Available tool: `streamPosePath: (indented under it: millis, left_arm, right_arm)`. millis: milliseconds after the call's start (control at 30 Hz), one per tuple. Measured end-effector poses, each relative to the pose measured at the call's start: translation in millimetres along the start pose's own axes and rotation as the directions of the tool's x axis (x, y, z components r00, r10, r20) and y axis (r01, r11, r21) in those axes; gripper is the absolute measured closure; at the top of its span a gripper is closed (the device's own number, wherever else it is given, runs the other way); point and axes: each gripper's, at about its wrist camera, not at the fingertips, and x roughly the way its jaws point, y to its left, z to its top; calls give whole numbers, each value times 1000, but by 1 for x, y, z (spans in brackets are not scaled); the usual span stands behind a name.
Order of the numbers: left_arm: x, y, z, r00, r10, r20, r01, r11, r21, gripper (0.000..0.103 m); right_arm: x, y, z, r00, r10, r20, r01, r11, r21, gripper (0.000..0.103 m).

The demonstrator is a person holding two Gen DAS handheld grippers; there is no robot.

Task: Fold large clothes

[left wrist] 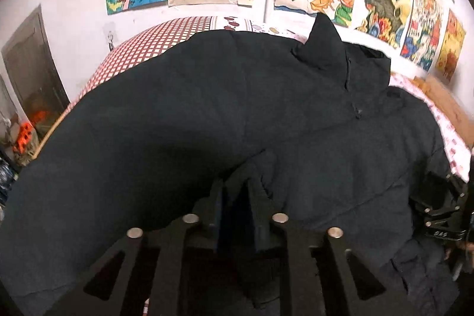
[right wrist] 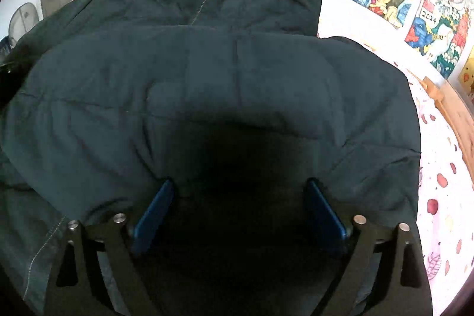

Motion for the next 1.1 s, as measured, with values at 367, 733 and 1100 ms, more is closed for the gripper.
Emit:
streamPosePath:
  millis: [367, 733, 1100]
  left_arm:
    - [-46, 36, -28, 987, -151, 48, 158, 971, -178, 20]
    - [-93, 77, -71, 994, -88, 60, 104, 923, -370, 0]
    - [-134, 144, -113, 990, 126, 61, -57, 762, -645, 0]
  right_arm:
    - [3, -11, -6, 998, 56, 17, -57, 997, 49, 9]
    - [-23, -7, -16, 993, 95, 74, -100, 993, 70, 9]
    - [-78, 41, -5, 966, 178, 189, -174, 984, -37, 2]
